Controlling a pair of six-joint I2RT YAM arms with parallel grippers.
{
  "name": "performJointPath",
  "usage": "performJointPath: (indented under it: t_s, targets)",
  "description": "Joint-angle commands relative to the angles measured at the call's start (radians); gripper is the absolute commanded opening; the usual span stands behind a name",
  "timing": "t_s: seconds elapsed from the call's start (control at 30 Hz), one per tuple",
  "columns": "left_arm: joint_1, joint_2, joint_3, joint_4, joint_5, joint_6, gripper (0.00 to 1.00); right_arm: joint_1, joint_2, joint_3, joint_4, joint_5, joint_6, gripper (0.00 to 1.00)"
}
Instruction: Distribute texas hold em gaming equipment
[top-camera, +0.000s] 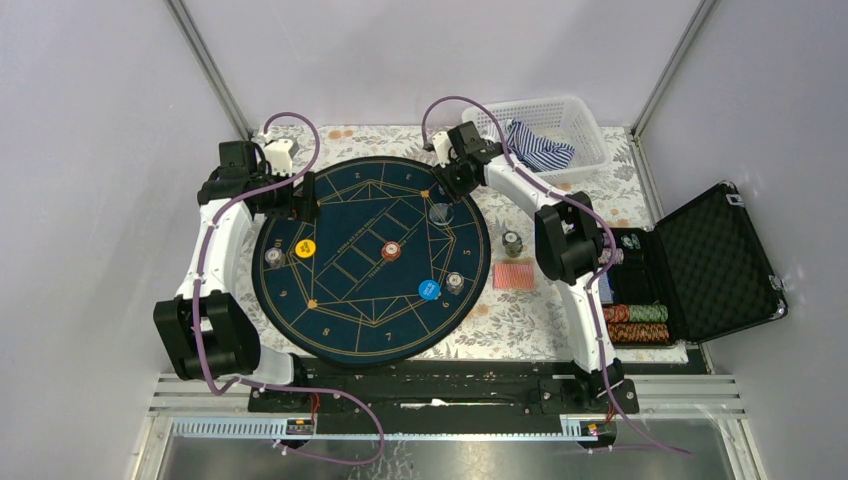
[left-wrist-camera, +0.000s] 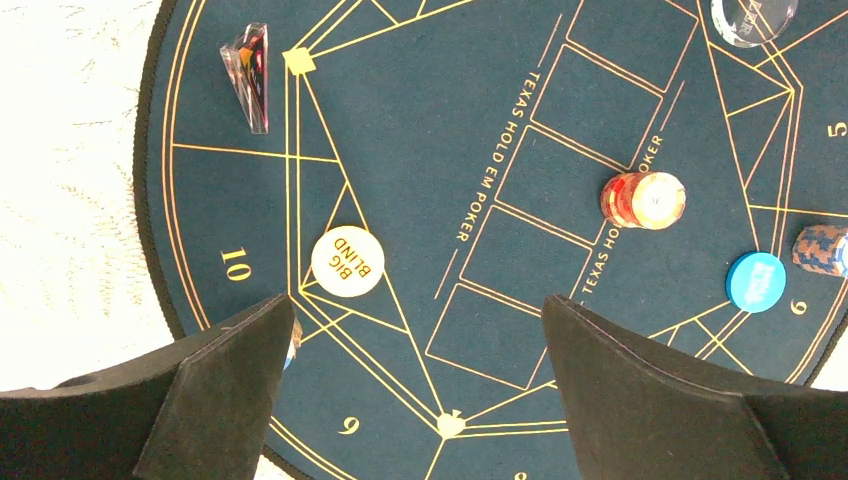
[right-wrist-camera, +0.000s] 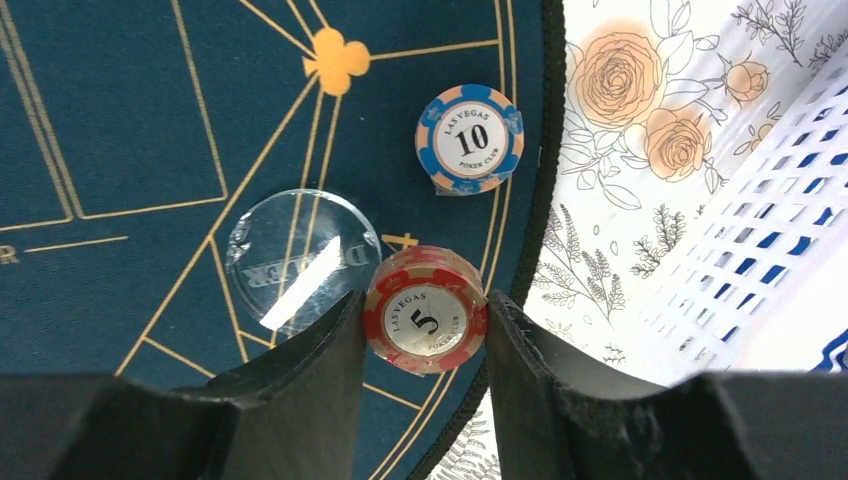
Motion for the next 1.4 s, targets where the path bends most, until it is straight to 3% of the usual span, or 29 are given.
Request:
performJointPath:
  t_s: [0.0,0.6,1.03,1.37]
  targets:
    - [0.000,-0.018,-0.004,0.034,-0.002,0.011,0.99,0.002,0.027,0.036,0.038,0.067,-0.028,0.37]
    - [0.000,0.010,-0.001,0.034,-0.013,0.017,0.99,-0.004,0.114,0.103,0.043,0.077,-0.037,0.44]
    - [-0.001,0.010,0.005,0.033,-0.012,0.018,0.99,-0.004,0.049,0.109,-0.004,0.064,-0.028,0.66]
    - [-0.003,-0.012,-0.005,0.032,0.014,0.028,0.99,0.003,-0.164,0.034,-0.067,-0.055,-0.018,0.82]
